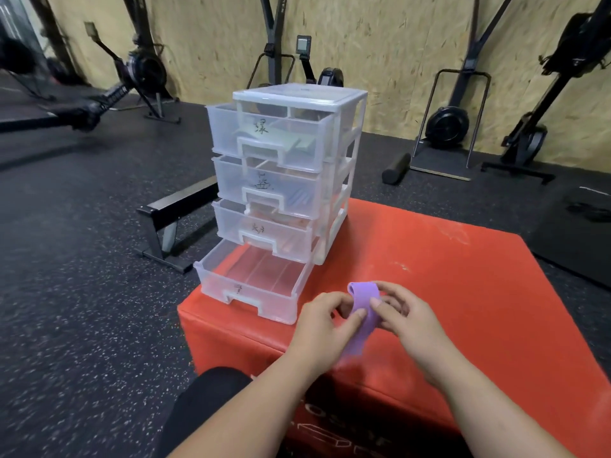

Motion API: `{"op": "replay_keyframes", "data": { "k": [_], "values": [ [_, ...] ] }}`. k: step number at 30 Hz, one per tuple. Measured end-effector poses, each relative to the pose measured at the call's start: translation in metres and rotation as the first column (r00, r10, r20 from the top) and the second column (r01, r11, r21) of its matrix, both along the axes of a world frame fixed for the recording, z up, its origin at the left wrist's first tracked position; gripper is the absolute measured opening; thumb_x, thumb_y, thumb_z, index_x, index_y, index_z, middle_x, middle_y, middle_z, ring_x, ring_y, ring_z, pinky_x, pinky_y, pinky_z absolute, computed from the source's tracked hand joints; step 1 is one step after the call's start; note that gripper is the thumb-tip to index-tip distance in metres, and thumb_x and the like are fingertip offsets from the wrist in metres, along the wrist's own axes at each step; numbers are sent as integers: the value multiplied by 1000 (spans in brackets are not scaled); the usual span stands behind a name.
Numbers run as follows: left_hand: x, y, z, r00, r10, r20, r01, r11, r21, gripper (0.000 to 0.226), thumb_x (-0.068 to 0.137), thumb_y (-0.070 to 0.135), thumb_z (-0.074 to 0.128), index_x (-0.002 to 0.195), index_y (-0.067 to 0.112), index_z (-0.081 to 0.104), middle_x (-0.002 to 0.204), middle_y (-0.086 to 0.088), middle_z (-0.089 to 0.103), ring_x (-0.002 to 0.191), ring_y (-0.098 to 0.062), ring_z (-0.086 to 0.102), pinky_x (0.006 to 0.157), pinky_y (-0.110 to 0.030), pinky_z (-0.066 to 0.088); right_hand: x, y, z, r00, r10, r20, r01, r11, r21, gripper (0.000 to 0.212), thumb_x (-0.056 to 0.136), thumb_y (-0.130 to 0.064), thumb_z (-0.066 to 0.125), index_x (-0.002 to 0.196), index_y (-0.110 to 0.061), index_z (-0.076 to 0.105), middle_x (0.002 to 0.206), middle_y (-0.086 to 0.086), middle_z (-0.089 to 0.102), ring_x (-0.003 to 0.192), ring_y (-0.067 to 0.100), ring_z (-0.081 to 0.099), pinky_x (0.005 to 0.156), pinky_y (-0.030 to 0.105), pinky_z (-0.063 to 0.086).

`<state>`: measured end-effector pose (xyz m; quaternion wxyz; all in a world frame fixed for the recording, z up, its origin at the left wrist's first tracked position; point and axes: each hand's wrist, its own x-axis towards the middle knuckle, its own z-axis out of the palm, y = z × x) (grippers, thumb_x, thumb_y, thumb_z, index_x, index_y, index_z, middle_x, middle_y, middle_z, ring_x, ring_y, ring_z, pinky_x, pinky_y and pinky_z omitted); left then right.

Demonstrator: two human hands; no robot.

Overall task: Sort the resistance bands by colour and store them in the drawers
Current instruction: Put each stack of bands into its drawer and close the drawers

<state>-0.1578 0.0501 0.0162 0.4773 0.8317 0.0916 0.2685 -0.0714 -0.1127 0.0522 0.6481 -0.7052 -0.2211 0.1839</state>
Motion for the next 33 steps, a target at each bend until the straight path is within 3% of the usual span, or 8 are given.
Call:
{"op": "replay_keyframes", "data": {
  "k": [4,8,11,14,17,21,27,33],
  "values": [
    [-21,28,5,996,73,51,-66,989,-131,27,93,27,76,74,29,57,68,16,52,66,-5,47,64,-22,38,-18,32,-12,996,94,-10,-95,993,-66,28,99,-21,69,127,-16,69,112,8,79,112,27,73,99,44,57],
    [-42,59,8,988,147,37,-136,968,-209,25,94,24,78,75,28,62,66,15,54,62,-5,45,60,-18,36,-32,69,-1,984,154,89,-143,983,-119,14,101,-17,67,112,-15,76,105,2,80,99,16,74,82,26,55],
    [-52,81,6,978,205,28,-189,938,-290,8,96,32,76,91,28,73,77,13,71,70,-5,61,66,-19,43,-31,101,13,983,164,77,-154,981,-121,13,101,-14,67,110,-15,76,102,5,80,91,18,75,78,31,57],
    [-60,101,0,944,330,-24,-320,892,-319,10,97,39,73,102,31,73,88,13,74,84,-5,67,75,-21,49,-18,133,30,983,151,104,-129,971,-199,10,98,-13,70,106,-16,77,96,4,81,84,16,74,72,32,56],
    [-68,117,-11,868,485,-105,-495,827,-266,30,88,42,73,115,34,63,104,15,65,95,-7,63,88,-30,53,0,166,44,970,217,109,-160,909,-385,8,97,-17,71,98,-19,79,86,-3,80,73,9,71,57,27,54],
    [-72,134,-22,766,578,-282,-623,775,-105,70,78,44,82,136,24,49,126,4,48,127,-22,44,111,-37,38,20,215,44,872,438,217,-180,700,-691,7,95,-23,70,93,-19,76,88,-3,77,84,17,70,68,25,52],
    [-64,141,-36,775,525,-351,-592,797,-116,110,75,54,81,162,21,23,144,1,37,140,-26,34,119,-37,33,17,274,39,852,509,120,-373,752,-543,14,103,-14,63,112,-19,74,102,1,78,83,8,69,67,15,52],
    [-53,140,-39,794,519,-317,-579,805,-131,114,71,55,81,162,28,17,140,5,34,139,-21,35,117,-34,37,29,288,-15,854,513,91,-308,638,-706,13,100,-13,61,99,-14,74,84,1,72,71,14,60,68,28,51]
  ]
}}
